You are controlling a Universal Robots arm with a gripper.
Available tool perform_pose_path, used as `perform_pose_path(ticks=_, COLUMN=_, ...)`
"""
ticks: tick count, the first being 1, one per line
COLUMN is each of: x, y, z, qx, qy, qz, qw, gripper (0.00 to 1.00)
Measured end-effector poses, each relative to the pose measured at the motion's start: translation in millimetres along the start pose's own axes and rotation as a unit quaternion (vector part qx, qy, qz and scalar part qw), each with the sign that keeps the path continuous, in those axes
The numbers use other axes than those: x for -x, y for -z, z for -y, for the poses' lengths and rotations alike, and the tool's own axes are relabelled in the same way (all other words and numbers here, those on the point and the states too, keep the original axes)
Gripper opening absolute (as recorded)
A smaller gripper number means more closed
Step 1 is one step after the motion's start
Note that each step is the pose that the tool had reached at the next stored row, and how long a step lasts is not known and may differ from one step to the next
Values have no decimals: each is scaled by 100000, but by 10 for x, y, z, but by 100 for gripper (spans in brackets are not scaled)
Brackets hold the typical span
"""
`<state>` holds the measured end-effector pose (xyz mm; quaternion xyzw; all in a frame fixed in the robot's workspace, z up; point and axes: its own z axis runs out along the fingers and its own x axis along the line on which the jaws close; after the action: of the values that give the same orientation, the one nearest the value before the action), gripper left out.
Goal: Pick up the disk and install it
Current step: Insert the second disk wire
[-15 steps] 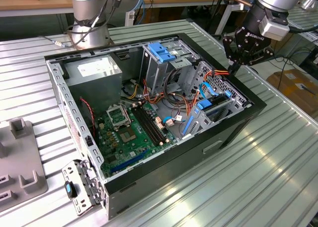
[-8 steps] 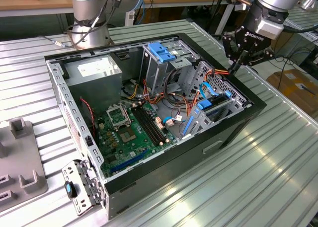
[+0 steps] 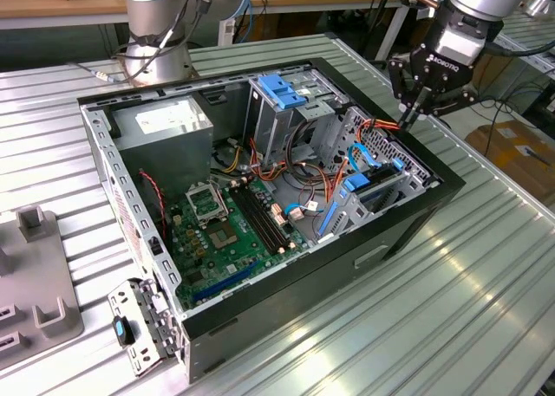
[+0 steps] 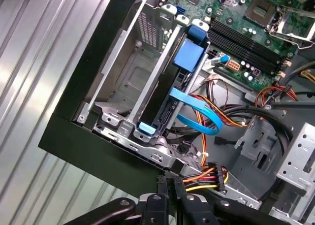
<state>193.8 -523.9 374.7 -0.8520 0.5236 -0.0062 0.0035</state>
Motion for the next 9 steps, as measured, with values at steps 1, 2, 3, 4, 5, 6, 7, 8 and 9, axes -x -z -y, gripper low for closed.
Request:
perform_pose_path(ticks=1, x=0, y=0, z=0, qx=3, qy=-759, qz=-11, qw=99997, gripper=16)
perform_pose_path(ticks=2, x=0, y=0, z=0, qx=13, qy=-2228, qz=-27, qw=99975, gripper=16)
perform_pose_path(ticks=3, x=0, y=-1, z=0, qx=22, qy=-3471, qz=-44, qw=99940, gripper=16)
perform_pose_path(ticks=4, x=0, y=-1, z=0, qx=34, qy=-4973, qz=-65, qw=99876, gripper=16)
perform_pose_path(ticks=5, x=0, y=-2, z=0, qx=39, qy=-5901, qz=-73, qw=99826, gripper=16)
perform_pose_path(ticks=6, x=0, y=-2, z=0, qx=44, qy=-6591, qz=-85, qw=99783, gripper=16)
perform_pose_path(ticks=7, x=0, y=-2, z=0, qx=54, qy=-7921, qz=-103, qw=99686, gripper=16)
perform_pose_path(ticks=8, x=0, y=-2, z=0, qx=59, qy=-8693, qz=-113, qw=99621, gripper=16)
perform_pose_path(ticks=9, x=0, y=-2, z=0, qx=65, qy=-9412, qz=-118, qw=99556, gripper=16)
